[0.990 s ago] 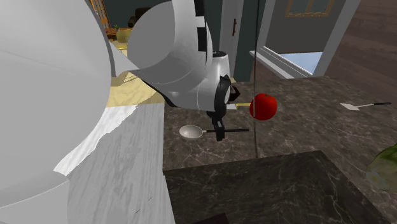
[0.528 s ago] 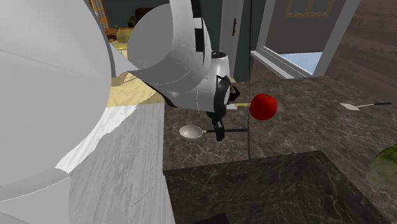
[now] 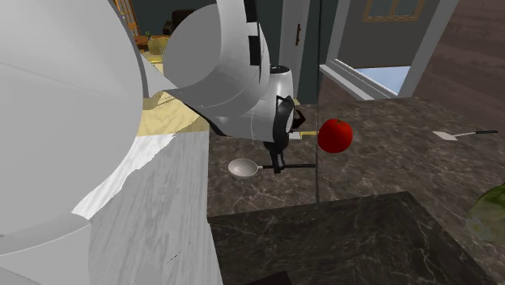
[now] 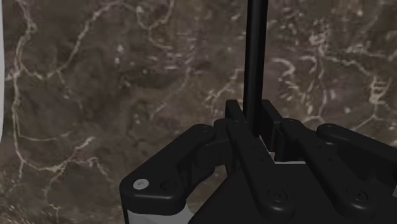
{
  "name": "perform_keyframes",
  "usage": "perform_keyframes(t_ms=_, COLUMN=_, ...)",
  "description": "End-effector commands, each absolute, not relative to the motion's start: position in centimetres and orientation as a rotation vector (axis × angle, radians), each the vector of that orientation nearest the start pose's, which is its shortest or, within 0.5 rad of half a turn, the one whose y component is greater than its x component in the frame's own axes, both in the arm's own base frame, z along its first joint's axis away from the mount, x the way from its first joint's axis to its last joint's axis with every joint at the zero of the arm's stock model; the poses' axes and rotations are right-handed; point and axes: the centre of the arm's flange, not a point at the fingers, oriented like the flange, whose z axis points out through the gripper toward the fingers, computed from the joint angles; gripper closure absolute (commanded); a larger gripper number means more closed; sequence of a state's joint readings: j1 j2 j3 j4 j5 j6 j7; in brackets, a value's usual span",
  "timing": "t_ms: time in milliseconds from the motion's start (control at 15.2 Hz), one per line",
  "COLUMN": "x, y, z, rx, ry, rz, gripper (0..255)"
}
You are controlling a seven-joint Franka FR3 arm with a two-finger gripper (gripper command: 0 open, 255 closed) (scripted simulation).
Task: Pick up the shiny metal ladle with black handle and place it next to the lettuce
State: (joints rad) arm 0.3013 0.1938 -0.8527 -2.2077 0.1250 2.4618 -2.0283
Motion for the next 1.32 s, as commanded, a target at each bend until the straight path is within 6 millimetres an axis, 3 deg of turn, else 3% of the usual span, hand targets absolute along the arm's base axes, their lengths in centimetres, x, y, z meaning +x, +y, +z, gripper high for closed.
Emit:
perform_keyframes(t_ms=0, x=47.9, y=-28.5, z=33.2, rx=-2.505, ry=-2.127, rz=0.036, gripper=255)
perform_keyframes(t_ms=1254, x=47.8, y=-28.5, z=42.8, rx=-2.505, ry=-2.127, rz=0.036, gripper=255)
